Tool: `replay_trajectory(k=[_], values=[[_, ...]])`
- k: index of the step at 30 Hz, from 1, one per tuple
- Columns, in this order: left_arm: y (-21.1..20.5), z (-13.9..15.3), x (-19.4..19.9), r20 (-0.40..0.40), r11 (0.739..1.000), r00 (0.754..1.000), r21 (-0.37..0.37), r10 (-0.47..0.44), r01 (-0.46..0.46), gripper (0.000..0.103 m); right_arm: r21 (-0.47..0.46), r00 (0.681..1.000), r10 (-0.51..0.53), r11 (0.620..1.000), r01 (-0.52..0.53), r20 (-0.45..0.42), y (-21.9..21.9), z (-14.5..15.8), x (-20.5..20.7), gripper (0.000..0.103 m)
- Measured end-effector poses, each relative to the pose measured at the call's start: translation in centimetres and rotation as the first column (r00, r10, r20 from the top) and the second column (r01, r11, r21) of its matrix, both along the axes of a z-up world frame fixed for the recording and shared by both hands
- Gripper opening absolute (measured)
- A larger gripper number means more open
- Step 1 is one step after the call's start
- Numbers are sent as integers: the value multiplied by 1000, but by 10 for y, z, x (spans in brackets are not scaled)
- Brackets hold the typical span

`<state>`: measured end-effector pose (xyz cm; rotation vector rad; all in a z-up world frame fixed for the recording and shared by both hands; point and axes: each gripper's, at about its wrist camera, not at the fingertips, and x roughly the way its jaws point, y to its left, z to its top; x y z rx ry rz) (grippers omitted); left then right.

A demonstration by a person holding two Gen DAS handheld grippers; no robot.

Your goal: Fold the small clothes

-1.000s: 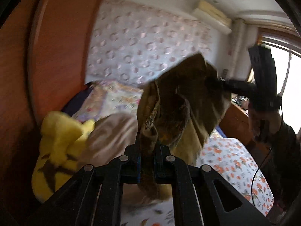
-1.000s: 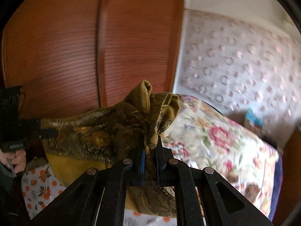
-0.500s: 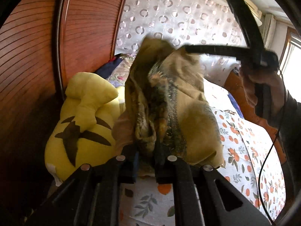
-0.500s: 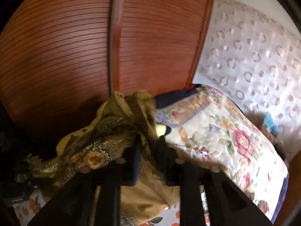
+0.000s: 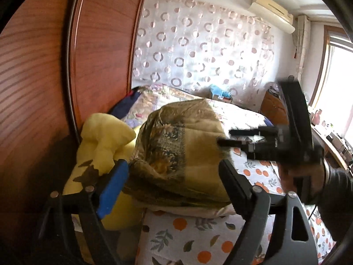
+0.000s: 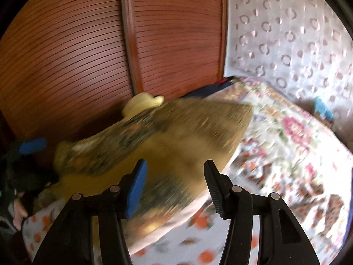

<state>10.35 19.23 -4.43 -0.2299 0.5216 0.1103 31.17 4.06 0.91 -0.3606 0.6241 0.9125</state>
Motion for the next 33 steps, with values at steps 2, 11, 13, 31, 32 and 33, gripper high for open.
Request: replay_trajectory(k=[2,11,13,31,32,33], values=[[-6,8,-10,16,999,1000,31,6,-7,84,11,1000,24,1000,-24,-2,-8,-4,-18,55],[-28,27,-38,51,995,999,102,7,-13,84,30,999,-43,999,43,-10,-37,-16,-35,55],[-37,31,-42,60,994,998,109,-7,1,84,39,998,-63,997,63,10,-52,-11,-44,55],[-156,56,-51,109,969,974,169,-199,179,84,219,902,-412,899,379,129,-212,22,-191,83],[-162,59,-52,114,967,972,175,-208,186,84,232,894,-428,890,392,134,-220,24,-198,84],[-169,61,-53,117,965,970,181,-214,191,84,245,885,-445,881,405,139,-224,25,-204,84]])
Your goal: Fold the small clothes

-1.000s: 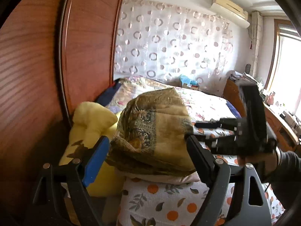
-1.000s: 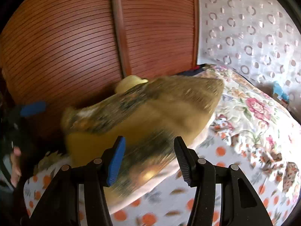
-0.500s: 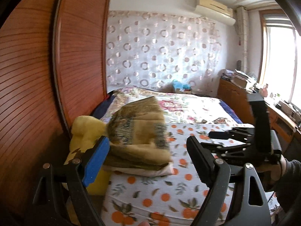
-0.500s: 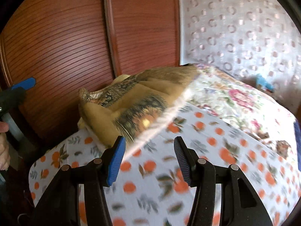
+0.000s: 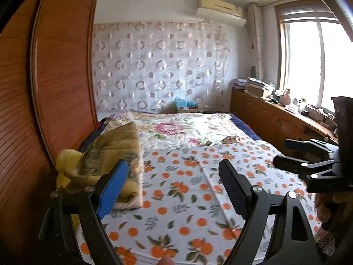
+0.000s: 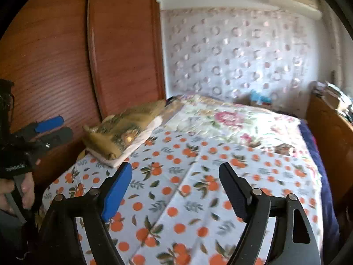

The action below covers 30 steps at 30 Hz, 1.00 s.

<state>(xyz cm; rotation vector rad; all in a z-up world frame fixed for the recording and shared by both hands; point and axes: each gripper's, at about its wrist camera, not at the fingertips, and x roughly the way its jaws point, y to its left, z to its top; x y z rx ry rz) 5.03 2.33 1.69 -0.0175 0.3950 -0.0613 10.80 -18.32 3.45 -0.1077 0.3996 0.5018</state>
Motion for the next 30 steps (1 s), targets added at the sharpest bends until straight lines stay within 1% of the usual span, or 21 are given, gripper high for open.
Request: replay_trajectory(k=[5,9,14,16,19,30], values=[[-26,15,-1,17,999,999,16,-29,28,84,51,991,-109,993,105,75,-20,8,-31,84],[-36,22,-5,29,999,998,9,-51,51,84,88,982,-162,984,154,95,-28,9,-49,84],[-43,25,-10,29,999,998,16,-47,47,84,97,970,-219,973,210,100,-18,-9,-52,84],[-44,24,-10,28,999,998,13,-49,49,84,96,968,-231,970,222,96,-9,-13,-48,84],[-45,22,-13,25,999,999,5,-46,46,84,100,966,-240,968,231,92,-6,-10,-46,84],[-43,20,-15,23,999,999,12,-36,36,84,103,964,-249,965,240,91,-6,-8,-47,84]])
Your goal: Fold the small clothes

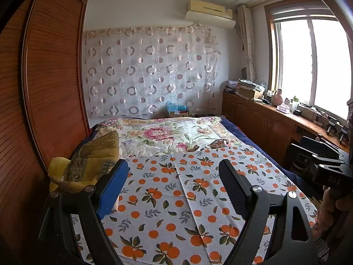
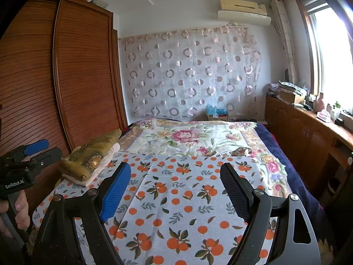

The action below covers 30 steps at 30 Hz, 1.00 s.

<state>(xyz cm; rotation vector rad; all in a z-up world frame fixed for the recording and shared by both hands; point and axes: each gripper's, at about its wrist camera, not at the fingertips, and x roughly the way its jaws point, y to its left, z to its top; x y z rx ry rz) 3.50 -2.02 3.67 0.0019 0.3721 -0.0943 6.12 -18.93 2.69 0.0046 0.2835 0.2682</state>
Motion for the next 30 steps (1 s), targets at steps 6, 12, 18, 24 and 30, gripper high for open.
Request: replay_trajectory(k=[6,12,18,24,30], values=[[2,-3,1,-1,1000,1000,2,3,-3,84,-6,1000,0,1000,0,4,-2,0,-2,84],[3,-3,1,-2,1000,1000,1,0,0,84,-7,1000,6,1000,-6,3,-6,-1,-2,84],[3,-5,2,-2,1000,1000,-1,-3,3,84,-7,1000,10,1000,-10,3,-10,0,-1,84],[3,-5,1,-2,1000,1000,0,-2,2,84,-7,1000,13,1000,-13,4,-13,1,-1,84],[2,-6,1,-1,1000,1000,0,-1,1,84,-8,1000,13,1000,-13,2,-15,1,-1,84]])
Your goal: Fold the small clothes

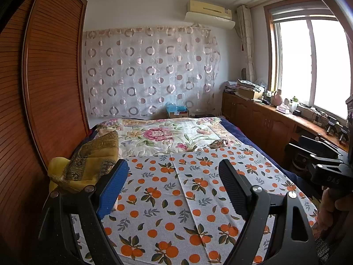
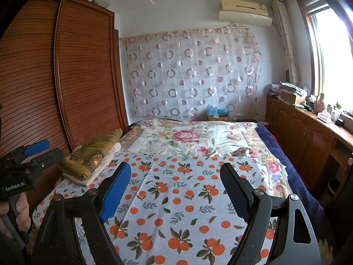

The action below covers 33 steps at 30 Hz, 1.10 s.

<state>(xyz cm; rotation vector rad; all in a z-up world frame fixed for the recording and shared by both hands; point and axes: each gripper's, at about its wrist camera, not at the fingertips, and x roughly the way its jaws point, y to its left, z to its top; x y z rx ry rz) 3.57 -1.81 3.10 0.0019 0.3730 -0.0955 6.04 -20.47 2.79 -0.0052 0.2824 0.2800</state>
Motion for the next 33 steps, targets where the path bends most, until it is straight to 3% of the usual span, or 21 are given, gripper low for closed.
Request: replay_trajectory(k=[33], values=[[0,-2,0,2,1000,1000,1,0,0,85,4,1000,10,1000,-10,-2,-10,7,0,84]])
